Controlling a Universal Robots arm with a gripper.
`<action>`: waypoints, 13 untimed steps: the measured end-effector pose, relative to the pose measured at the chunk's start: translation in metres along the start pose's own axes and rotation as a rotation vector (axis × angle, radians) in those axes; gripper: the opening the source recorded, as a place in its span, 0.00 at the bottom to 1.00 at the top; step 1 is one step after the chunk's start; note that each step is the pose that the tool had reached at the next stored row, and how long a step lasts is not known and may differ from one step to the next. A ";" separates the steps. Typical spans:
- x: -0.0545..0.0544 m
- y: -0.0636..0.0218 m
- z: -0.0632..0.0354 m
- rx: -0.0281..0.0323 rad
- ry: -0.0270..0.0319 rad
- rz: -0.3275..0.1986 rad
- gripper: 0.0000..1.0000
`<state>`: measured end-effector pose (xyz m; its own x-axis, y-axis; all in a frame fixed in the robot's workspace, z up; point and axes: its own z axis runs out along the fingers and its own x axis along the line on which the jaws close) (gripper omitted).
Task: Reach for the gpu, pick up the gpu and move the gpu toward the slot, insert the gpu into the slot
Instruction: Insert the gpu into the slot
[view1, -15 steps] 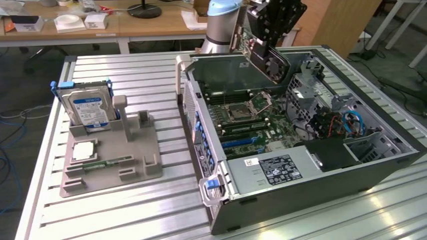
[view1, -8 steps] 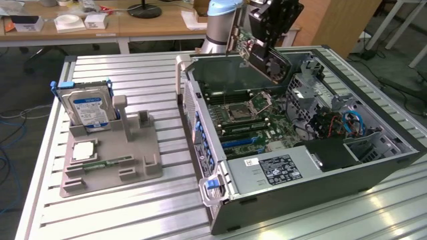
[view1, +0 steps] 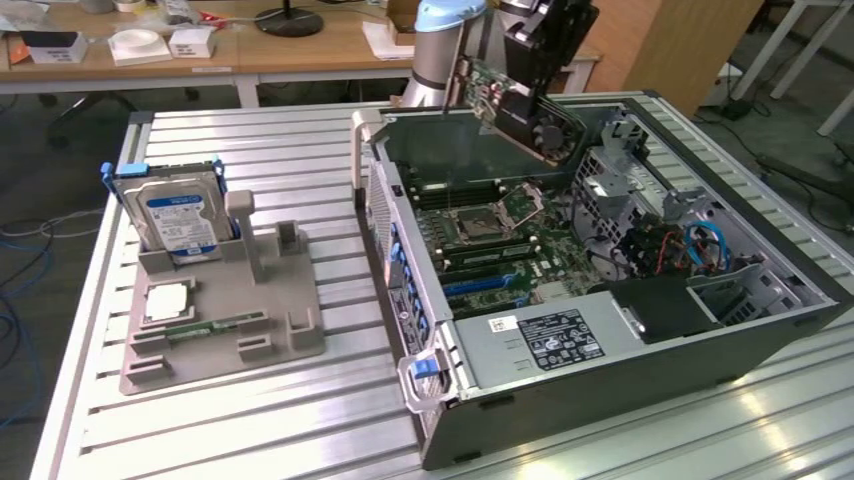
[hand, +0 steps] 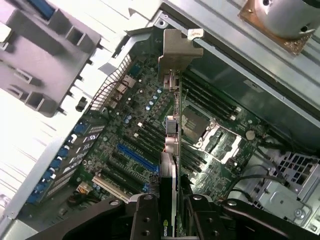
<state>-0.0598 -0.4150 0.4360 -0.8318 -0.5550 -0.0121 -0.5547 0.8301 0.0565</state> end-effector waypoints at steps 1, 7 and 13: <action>0.000 0.0000 0.0001 -0.0002 0.0011 -0.018 0.26; 0.000 -0.0001 0.0015 -0.0015 0.0072 -0.127 0.26; 0.000 -0.0002 0.0035 -0.0027 0.0131 -0.228 0.26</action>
<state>-0.0598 -0.4150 0.4325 -0.6842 -0.7292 -0.0119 -0.7285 0.6827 0.0565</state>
